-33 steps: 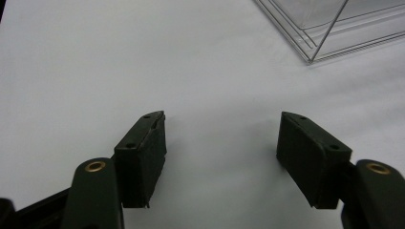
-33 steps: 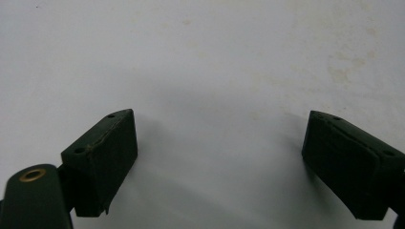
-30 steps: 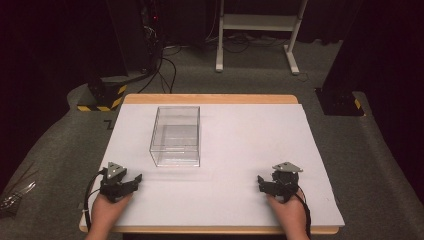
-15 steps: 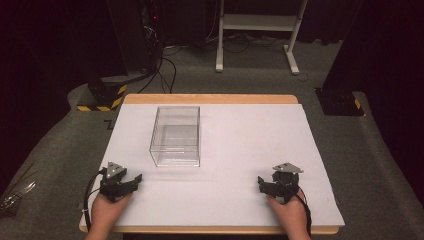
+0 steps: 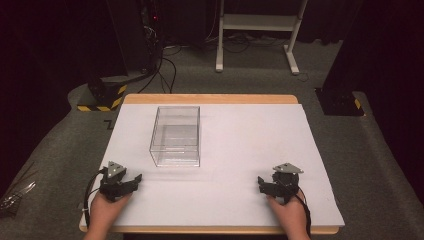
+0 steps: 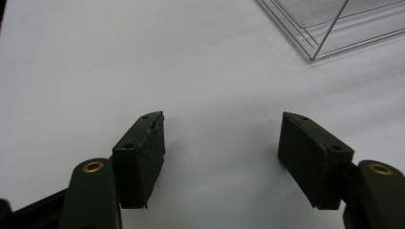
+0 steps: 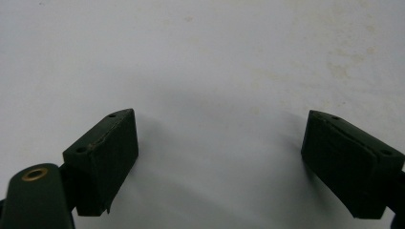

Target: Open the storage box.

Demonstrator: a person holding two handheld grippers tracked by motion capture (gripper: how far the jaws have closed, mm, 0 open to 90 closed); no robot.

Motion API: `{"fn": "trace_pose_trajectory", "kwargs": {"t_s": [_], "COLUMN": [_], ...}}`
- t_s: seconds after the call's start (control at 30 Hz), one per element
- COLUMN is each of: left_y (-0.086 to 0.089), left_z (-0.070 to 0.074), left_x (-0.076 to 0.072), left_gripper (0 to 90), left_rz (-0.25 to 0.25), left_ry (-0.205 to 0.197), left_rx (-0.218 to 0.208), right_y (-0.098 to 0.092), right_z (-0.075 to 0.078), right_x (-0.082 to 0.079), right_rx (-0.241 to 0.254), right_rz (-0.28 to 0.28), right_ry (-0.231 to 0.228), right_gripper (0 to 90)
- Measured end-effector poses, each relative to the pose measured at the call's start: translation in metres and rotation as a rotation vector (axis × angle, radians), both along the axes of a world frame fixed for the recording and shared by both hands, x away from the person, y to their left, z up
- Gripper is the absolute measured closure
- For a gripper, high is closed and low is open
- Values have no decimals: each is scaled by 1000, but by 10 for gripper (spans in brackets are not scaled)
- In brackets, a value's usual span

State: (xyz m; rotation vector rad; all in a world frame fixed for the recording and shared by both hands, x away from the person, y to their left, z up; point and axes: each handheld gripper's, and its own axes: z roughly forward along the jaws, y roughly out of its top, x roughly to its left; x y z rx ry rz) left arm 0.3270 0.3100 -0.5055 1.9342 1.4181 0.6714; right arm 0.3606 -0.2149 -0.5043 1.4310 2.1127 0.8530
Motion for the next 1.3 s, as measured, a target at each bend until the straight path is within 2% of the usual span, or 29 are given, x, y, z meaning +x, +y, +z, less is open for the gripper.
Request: {"fn": "trace_pose_trajectory", "kwargs": {"t_s": [0.03, 0.17, 0.27, 0.37, 0.43, 0.6, 0.7, 0.77, 1.0, 1.13, 1.3], "left_y": [0, 1, 2, 2, 1, -7, -12, -14, -21, -27, -34], "left_z": [1, 3, 6, 8, 10, 14, 16, 16, 23, 26, 28], "left_x": [0, -1, -3, -2, -2, -9, -13, -14, -15, -17, -16], "left_gripper": [341, 339, 341, 369, 369, 384, 431, 437, 433, 436, 441], "left_rz": [-12, -29, -48, -66, -80, -102, -130, -135, -177, -192, -205], "left_ry": [-4, -6, -4, 14, 6, -61, -81, -82, -93, -122, -123], "left_rx": [4, -28, -90, -119, -111, -79, -83, -89, -166, -174, -192], "right_y": [0, 0, 0, 0, 0, 0, 0, 0, 0, 0, 0], "right_z": [0, 0, 0, 0, 0, 0, 0, 0, 0, 0, 0], "right_x": [0, 0, 0, 0, 0, 0, 0, 0, 0, 0, 0], "right_rx": [1, 1, 1, 1, 1, 0, 0, 0, -1, -1, 0], "right_rz": [0, 0, 0, 0, 0, 0, 0, 0, 2, 2, 1], "right_ry": [-1, -1, 0, 0, 0, 0, 0, 0, -3, -3, -2], "right_gripper": [124, 124, 124, 125, 124, 124, 125, 125, 126, 126, 126]}}
